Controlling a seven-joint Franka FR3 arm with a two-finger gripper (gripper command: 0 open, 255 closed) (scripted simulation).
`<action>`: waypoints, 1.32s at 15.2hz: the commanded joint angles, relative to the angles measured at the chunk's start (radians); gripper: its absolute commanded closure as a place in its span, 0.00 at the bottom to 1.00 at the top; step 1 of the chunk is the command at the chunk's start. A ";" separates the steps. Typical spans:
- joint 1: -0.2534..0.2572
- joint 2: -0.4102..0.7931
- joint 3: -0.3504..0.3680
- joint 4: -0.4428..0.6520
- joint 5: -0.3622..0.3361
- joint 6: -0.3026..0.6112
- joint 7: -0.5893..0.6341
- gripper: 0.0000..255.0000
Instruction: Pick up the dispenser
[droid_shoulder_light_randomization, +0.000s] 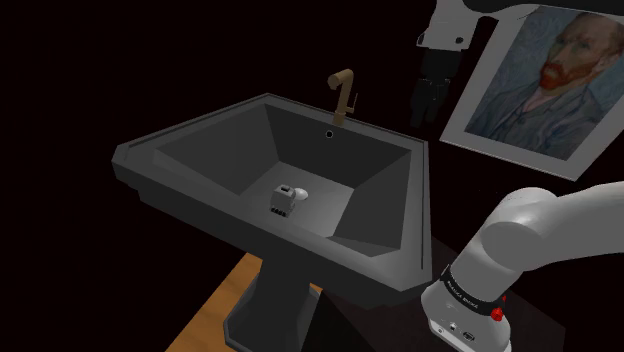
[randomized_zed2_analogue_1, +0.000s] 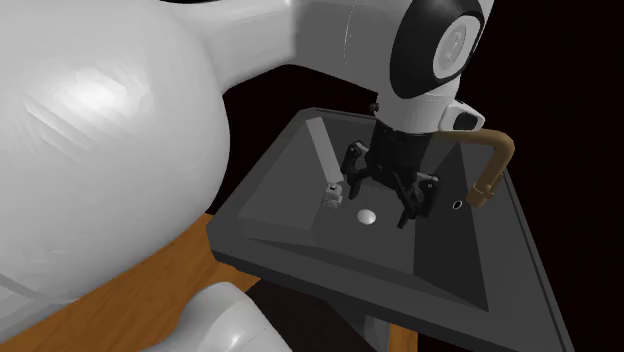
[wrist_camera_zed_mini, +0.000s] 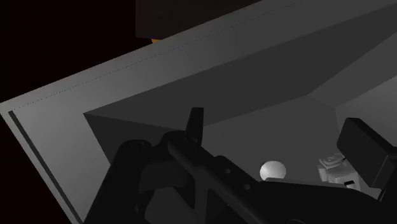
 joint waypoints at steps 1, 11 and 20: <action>0.000 0.000 0.000 0.000 0.000 0.000 0.000 0.00; 0.069 0.328 0.115 0.071 0.057 0.168 0.058 0.00; 0.125 0.661 0.205 0.226 0.059 0.263 0.116 0.00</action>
